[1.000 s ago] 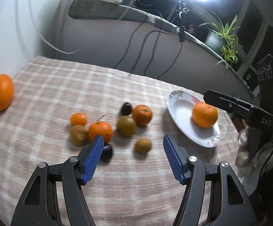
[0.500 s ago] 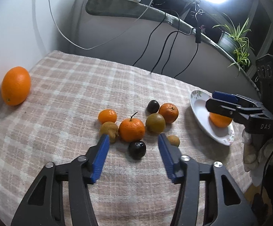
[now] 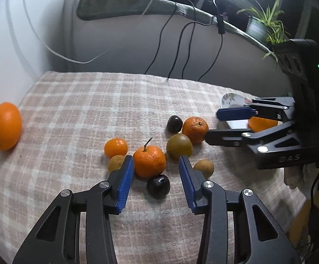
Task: Organize fruits
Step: 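Grasp the mandarin beside the kiwi with the right gripper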
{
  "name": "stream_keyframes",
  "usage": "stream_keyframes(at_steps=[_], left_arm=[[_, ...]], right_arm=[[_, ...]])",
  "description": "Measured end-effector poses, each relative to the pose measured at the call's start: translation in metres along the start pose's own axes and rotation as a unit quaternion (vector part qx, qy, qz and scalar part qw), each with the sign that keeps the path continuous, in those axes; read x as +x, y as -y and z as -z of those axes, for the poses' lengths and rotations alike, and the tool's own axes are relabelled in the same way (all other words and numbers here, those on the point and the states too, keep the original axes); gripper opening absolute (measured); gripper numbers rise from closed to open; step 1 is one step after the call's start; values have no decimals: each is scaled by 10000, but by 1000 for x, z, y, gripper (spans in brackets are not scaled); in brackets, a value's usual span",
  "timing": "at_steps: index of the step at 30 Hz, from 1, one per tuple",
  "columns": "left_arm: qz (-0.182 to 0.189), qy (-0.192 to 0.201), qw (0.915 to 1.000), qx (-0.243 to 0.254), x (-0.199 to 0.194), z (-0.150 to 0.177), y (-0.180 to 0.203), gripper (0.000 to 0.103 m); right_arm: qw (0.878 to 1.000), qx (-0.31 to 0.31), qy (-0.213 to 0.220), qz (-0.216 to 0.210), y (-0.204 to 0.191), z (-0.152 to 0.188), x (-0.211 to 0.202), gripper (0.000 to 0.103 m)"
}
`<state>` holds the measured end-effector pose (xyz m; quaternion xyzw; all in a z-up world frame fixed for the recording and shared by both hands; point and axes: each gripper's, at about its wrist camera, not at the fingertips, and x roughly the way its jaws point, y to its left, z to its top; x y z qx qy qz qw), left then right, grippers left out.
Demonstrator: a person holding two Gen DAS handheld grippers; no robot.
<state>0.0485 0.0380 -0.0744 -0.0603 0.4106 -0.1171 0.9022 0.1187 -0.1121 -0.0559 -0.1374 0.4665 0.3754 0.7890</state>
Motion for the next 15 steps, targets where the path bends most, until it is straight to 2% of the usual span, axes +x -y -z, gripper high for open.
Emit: stream_keyframes(at_steps=[4, 15], left_arm=[[-12, -74, 9998, 188, 7, -4, 4, 39], [-152, -167, 9989, 416, 15, -9, 2, 39]], right_arm=[[9999, -26, -133, 36, 2, -4, 10, 54], [9993, -185, -313, 100, 4, -9, 28, 53]])
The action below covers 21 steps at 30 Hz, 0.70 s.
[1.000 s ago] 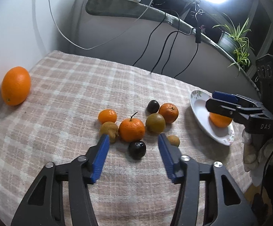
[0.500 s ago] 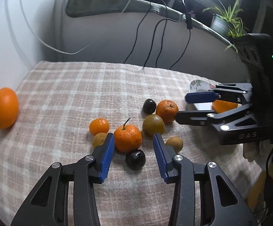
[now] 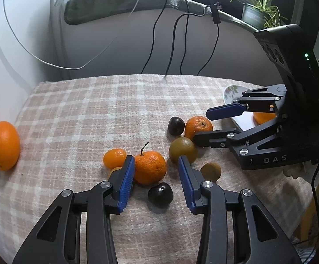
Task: Organize fruits
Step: 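Grasp the mandarin beside the kiwi with the right gripper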
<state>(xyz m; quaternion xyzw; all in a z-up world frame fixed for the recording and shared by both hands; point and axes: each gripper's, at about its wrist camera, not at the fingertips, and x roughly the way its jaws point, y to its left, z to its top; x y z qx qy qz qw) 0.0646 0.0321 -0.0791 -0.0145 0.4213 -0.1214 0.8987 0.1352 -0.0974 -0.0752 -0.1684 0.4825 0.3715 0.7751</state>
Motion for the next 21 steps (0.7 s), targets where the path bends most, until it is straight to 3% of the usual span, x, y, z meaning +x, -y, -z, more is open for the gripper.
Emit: stream_keyframes(at_steps=[8, 21], left_arm=[[-30, -72, 9999, 78, 8, 0, -3, 39], [-57, 21, 10000, 38, 10, 1, -7, 32]], right_arm=[[9998, -52, -175, -44, 0, -1, 12, 45], [9998, -58, -210, 8, -2, -3, 16, 42]])
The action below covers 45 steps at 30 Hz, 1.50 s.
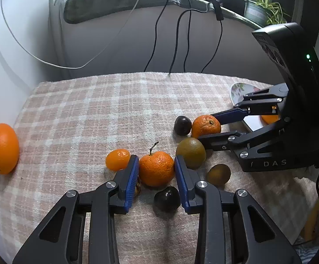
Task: Organize fruits
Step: 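Grasp the mandarin beside the kiwi with the right gripper, then lift the mandarin with the right gripper and carry it over the plate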
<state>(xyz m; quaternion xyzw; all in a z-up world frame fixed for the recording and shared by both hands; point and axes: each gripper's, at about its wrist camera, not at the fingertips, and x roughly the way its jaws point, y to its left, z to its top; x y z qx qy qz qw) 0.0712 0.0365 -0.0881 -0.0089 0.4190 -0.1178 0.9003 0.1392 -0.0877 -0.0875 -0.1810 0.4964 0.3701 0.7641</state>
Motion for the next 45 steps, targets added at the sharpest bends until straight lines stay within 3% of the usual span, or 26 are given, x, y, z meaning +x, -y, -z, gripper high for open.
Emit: stream_keyframes(at_steps=[16, 29, 45], left_arm=[[284, 303, 9988, -266, -27, -6, 4, 31], [777, 512, 9955, -203, -31, -22, 45, 31], [1326, 449, 9902, 8, -17, -31, 101, 31]], right_arm=[[9988, 236, 429, -13, 11, 5, -34, 41], [9955, 603, 698, 199, 40, 19, -65, 41], [9940, 837, 557, 435, 76, 37, -73, 41]])
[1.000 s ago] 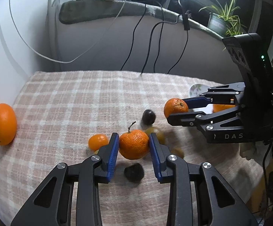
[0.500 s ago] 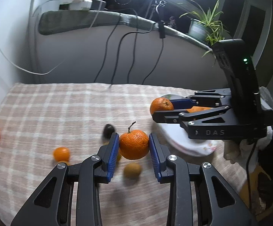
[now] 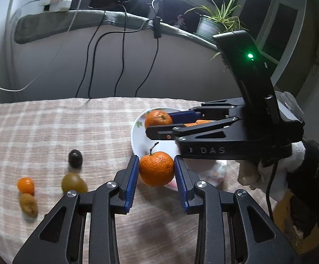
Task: Organize fruits
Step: 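Lift the mandarin with the right gripper and carry it over the plate, then open the right gripper to drop the mandarin onto the plate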
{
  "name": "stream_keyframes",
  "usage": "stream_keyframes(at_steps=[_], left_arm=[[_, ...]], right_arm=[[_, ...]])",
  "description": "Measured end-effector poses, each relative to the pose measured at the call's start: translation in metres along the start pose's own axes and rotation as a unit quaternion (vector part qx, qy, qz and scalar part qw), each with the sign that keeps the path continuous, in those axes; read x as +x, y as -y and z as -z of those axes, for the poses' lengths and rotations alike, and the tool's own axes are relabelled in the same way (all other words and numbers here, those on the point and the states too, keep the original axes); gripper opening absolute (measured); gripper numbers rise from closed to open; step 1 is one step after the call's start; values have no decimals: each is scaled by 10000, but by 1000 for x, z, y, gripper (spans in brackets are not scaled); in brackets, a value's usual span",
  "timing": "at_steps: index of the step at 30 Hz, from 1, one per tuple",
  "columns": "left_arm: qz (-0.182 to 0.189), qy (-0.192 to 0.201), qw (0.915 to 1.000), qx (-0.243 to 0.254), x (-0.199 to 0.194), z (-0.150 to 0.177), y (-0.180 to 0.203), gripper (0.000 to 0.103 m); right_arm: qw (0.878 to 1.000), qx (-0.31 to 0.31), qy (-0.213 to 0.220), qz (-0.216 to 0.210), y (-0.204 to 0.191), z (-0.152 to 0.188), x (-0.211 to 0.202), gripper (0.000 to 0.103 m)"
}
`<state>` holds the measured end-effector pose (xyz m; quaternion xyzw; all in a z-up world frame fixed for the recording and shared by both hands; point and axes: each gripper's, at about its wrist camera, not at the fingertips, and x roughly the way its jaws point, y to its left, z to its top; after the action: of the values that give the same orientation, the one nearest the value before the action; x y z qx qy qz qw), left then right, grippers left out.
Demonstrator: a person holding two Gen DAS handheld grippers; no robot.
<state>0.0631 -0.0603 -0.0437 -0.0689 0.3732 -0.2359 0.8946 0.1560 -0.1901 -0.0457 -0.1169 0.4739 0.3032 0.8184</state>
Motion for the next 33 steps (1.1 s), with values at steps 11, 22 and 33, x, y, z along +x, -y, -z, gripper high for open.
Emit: stream_keyframes(at_steps=[11, 22, 33], left_arm=[[122, -45, 9999, 35, 6, 0, 10, 31], [267, -219, 9993, 112, 19, 5, 23, 31], [302, -247, 9992, 109, 24, 4, 25, 32]], right_arm=[[9999, 118, -34, 73, 15, 2, 3, 41], [9994, 312, -147, 35, 29, 0, 8, 41], [9991, 407, -131, 17, 37, -2, 10, 42]])
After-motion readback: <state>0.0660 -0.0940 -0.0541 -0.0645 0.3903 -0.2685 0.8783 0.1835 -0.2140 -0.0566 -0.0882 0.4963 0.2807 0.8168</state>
